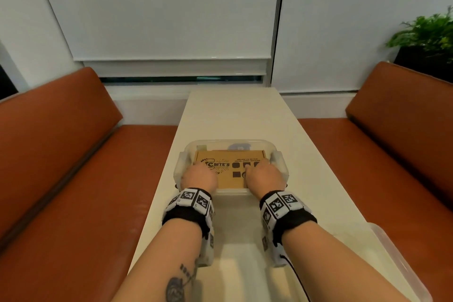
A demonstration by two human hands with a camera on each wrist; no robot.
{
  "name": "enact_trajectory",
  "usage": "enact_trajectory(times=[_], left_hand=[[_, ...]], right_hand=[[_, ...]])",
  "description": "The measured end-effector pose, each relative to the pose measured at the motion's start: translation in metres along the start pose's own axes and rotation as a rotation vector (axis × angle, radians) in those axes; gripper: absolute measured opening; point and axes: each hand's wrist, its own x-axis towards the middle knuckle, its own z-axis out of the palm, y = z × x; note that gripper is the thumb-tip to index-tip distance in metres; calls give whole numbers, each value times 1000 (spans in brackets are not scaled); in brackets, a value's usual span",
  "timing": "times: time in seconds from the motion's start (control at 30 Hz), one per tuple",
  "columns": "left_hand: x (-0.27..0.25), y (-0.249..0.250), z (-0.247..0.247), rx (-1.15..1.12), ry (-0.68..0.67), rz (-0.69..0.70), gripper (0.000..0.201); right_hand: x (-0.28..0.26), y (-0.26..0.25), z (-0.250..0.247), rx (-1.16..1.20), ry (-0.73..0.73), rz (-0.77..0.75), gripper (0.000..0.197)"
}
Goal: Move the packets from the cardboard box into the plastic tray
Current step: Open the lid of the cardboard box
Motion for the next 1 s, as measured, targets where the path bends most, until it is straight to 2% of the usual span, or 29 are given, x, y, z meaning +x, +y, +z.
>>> enact_trajectory(times=[0.23, 0.4, 0.63, 0.77, 1.0], left_hand=[[-9, 2, -3, -107, 52, -104, 28], [-15, 2, -14, -203, 148, -105, 19], [-26, 7, -44, -261, 286, -28, 39], [-39, 10, -66, -255, 347, 5, 41], [-98, 4, -89, -247, 355, -12, 45]], right_hand=[[-12, -2, -2, 83, 137, -53, 42], [-17, -3, -7, 213, 134, -55, 43], [-23, -17, -32, 340, 195, -143, 48], [-34, -24, -57, 328, 222, -169, 51], [-87, -25, -90, 314, 223, -205, 44]])
